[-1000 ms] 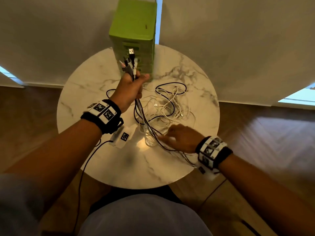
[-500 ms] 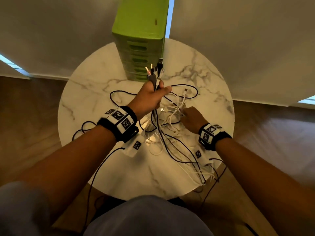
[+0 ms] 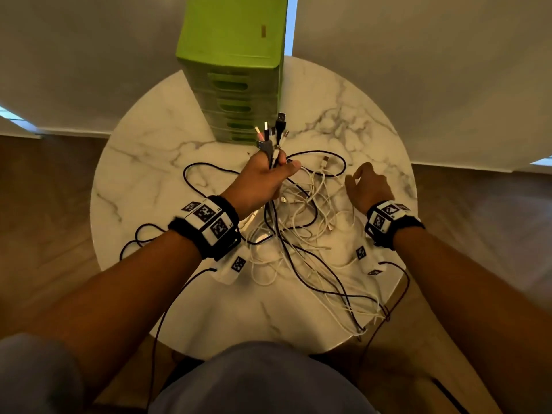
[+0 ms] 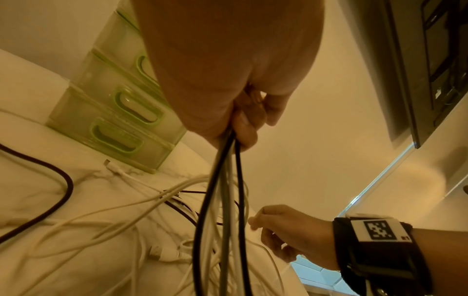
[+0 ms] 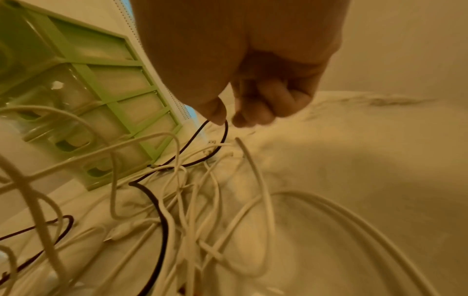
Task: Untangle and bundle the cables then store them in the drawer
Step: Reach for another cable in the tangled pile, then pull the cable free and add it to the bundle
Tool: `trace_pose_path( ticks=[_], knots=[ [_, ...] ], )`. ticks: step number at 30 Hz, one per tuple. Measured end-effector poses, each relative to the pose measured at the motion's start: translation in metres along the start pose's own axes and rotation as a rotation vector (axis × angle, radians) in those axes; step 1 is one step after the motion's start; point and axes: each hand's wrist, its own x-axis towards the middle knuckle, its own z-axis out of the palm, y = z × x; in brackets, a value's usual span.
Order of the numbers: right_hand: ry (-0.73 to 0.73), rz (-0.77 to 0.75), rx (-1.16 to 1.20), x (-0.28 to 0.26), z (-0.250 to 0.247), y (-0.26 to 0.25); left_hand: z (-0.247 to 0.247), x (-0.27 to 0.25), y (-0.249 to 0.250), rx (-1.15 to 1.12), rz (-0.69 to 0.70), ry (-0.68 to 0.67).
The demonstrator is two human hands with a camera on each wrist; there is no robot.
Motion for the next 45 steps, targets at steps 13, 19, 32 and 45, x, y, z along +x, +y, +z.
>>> trace_pose_path(
  ticks=[13,19,32,45],
  knots=[
    [-0.383,0.292,0.690,-0.010,0.026,-0.010,0.001,0.002,-0.009,0.035,0.007,-0.022],
    [-0.272,0.016,-0.044,-0.013,0.038,-0.010,0.003,-0.006,-0.006,0.040,0.013,-0.031],
    [0.207,0.036,0.404,-0.022,-0.060,0.012,0.015,-0.028,-0.008,0.009,0.053,-0.047],
    [-0.014,-0.564,0.508,-0.184,-0.043,-0.081,0.024,-0.071,0.015,-0.435,0.087,-0.046]
  ],
)
